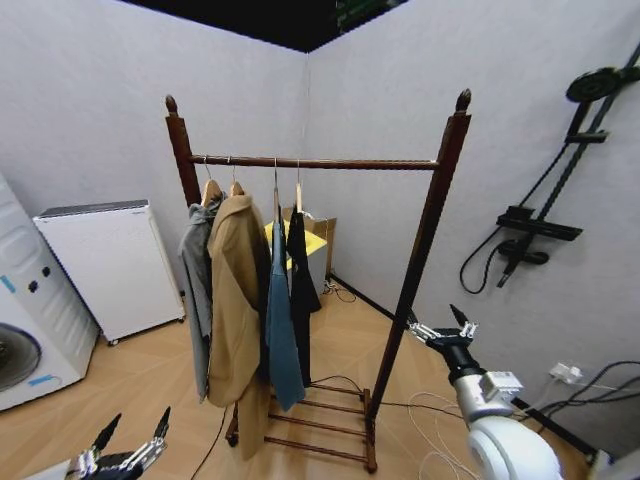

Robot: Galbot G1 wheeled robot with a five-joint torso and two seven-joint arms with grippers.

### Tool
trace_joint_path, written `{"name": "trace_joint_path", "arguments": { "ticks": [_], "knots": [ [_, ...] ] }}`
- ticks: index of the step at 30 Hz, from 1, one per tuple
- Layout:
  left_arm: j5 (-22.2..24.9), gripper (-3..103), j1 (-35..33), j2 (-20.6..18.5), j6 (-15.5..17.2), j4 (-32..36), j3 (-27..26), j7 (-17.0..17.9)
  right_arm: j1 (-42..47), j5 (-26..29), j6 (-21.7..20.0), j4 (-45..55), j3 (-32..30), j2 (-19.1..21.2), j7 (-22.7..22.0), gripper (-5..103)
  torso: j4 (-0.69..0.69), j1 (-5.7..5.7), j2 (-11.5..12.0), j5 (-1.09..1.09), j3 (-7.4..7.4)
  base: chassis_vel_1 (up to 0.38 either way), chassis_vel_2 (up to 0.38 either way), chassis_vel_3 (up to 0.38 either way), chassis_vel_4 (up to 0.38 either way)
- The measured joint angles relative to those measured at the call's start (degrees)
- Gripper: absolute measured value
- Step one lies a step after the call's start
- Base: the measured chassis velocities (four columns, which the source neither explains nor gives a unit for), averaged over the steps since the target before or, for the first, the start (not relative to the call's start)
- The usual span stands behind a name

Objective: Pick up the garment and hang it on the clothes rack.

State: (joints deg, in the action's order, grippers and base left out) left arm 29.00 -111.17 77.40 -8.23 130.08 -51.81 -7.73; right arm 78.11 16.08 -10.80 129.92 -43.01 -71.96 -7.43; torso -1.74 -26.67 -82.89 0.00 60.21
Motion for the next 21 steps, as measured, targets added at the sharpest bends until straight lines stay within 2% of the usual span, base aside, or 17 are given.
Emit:
{"name": "trace_joint_path", "arguments": {
  "ticks": [13, 21],
  "knots": [
    [0.0, 100, 0.0, 0.0, 0.0, 0.0, 0.0, 0.0, 0.78, 0.15, 0.33, 1.57, -0.12, 0.41, -0.8, 100, -0.01, 0.01, -0.01, -0.01, -0.01, -0.027, -0.156, -0.154, -0.022],
    [0.0, 100, 0.0, 0.0, 0.0, 0.0, 0.0, -0.01, 1.57, 0.05, 0.83, 2.67, -0.18, 0.16, -1.14, 100, -0.01, 0.0, 0.0, 0.03, 0.0, -0.003, -0.226, -0.232, -0.01]
  ]
}}
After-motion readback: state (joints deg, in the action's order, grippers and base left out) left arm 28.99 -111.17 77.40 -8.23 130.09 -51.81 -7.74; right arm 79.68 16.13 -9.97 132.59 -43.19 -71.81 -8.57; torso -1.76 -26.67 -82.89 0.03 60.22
